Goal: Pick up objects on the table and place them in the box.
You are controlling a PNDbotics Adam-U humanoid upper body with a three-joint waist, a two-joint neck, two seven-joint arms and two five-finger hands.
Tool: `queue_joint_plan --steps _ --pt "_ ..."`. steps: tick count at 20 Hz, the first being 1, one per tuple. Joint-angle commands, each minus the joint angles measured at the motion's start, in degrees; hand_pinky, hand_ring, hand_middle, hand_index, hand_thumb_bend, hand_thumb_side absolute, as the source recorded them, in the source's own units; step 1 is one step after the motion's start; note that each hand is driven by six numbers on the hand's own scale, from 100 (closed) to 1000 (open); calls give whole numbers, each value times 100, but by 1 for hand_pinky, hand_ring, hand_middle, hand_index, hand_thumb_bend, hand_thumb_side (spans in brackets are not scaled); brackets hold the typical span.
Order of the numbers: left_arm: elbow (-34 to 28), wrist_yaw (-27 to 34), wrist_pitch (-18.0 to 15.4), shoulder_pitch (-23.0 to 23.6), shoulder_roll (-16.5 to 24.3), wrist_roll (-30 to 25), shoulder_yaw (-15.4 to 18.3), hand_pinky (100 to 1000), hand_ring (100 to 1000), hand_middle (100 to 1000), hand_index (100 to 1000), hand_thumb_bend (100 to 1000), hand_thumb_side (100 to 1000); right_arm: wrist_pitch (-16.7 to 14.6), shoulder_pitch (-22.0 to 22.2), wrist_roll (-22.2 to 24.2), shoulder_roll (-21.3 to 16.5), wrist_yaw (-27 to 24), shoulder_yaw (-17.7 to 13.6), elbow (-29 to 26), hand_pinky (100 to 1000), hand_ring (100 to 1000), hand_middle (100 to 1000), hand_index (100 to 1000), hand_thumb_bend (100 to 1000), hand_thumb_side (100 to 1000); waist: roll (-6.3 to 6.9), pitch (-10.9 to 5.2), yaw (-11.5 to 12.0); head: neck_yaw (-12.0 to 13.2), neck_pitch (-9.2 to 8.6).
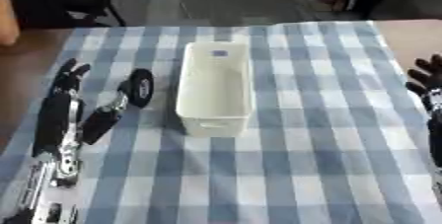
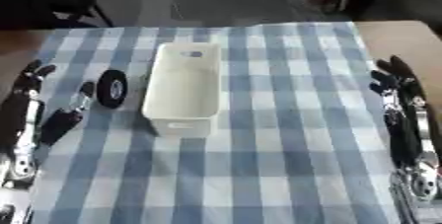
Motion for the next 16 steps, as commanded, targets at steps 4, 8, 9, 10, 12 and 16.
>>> queue_joint_plan --steps 4,8,9,10,12,16 --pt "189 -51 -36 -299 -28 36 -57 848 939 1000 931 965 838 -3 -55 28 -31 -20 -9 -33 871 880 870 968 100 714 -12 -60 -10 -36 -59" --pt "332 -122 -49 -436 -48 15 -83 850 939 1000 931 950 831 -3 -53 33 -29 -20 -6 -28 871 880 870 968 100 714 -13 -64 -11 -38 -67" --pt "356 -142 -50 -453 -51 15 -84 851 939 1000 931 953 827 -3 -53 33 -28 -20 -6 -27 871 880 870 968 100 713 -13 -64 -11 -39 -68" --pt "390 -178 -46 -489 -50 12 -87 852 940 1000 931 941 825 -3 -52 34 -28 -19 -4 -25 871 880 870 968 100 714 -13 -66 -13 -37 -67" --pt "466 -257 -35 -557 -51 8 -90 853 940 1000 931 938 824 -3 -51 36 -26 -20 -3 -23 871 880 870 968 100 714 -14 -68 -14 -36 -67" --pt "637 -395 2 -684 -56 2 -76 855 941 1000 932 930 820 -3 -49 39 -22 -22 0 -18 871 880 870 969 100 714 -17 -69 -19 -34 -67"
